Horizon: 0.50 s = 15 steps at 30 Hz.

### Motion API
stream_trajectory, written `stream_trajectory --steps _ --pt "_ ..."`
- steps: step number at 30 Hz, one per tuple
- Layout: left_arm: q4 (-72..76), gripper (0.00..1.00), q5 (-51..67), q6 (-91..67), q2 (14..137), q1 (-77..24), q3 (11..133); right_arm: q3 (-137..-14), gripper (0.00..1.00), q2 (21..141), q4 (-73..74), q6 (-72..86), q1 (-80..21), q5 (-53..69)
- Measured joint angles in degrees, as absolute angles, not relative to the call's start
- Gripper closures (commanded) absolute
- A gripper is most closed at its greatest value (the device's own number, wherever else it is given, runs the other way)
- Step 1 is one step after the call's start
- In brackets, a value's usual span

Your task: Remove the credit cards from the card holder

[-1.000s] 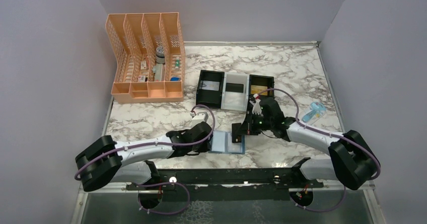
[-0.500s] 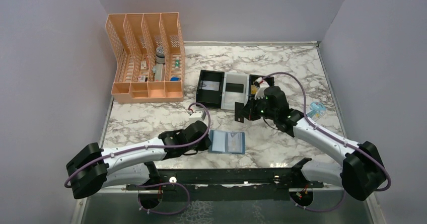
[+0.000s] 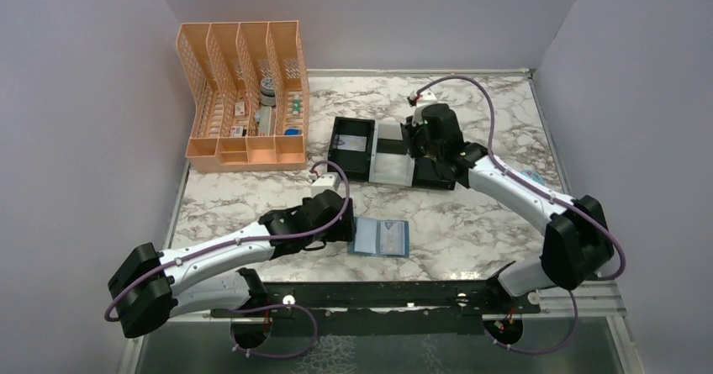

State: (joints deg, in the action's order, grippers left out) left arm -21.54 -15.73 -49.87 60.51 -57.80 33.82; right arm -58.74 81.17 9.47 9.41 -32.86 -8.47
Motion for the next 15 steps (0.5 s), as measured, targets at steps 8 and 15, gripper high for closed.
stream_trajectory --steps 8,15 --pt "-23.4 0.13 -15.4 -48.4 59.9 -50.8 33.8 -64.3 0.99 92.1 10.2 -2.5 -32.8 -9.3" --pt "-24.5 0.06 -14.6 -49.8 53.4 -49.6 30.2 -64.6 0.99 98.5 5.8 -15.7 -32.8 -10.0"
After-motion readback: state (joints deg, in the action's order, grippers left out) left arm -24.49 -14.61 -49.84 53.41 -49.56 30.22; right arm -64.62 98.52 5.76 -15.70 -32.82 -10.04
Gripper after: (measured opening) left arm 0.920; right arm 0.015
